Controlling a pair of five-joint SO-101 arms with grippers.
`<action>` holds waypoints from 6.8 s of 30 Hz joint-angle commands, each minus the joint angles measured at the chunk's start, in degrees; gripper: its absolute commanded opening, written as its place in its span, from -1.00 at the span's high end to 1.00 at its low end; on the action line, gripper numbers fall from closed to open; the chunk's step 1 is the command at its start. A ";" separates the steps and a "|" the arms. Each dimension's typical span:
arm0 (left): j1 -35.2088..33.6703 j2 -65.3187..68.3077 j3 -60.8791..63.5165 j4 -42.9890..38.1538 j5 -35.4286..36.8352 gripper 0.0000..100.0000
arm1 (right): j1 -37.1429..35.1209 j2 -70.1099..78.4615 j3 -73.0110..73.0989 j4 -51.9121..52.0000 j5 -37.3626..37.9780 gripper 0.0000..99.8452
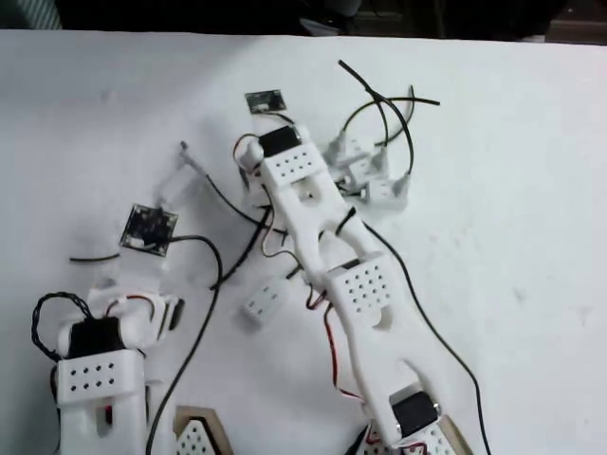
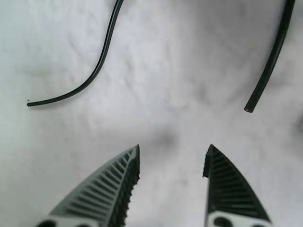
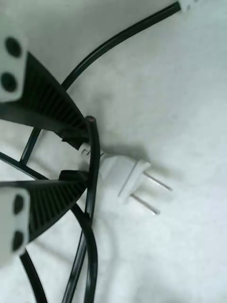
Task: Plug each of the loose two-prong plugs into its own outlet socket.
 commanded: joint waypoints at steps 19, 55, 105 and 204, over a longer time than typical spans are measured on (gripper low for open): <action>-0.31 -1.01 -0.09 -0.53 -0.35 0.55 | -5.23 -19.03 -1.05 -0.40 1.49 0.96; -0.31 -1.01 -0.09 -0.62 -0.35 0.55 | 10.51 -56.57 33.93 12.70 18.55 0.97; -0.22 -1.01 0.62 -0.79 -2.81 0.55 | 16.75 -52.26 53.01 12.35 69.10 0.84; 0.04 -1.01 0.70 -0.88 -3.08 0.55 | 8.92 -77.76 96.62 -17.98 54.86 0.67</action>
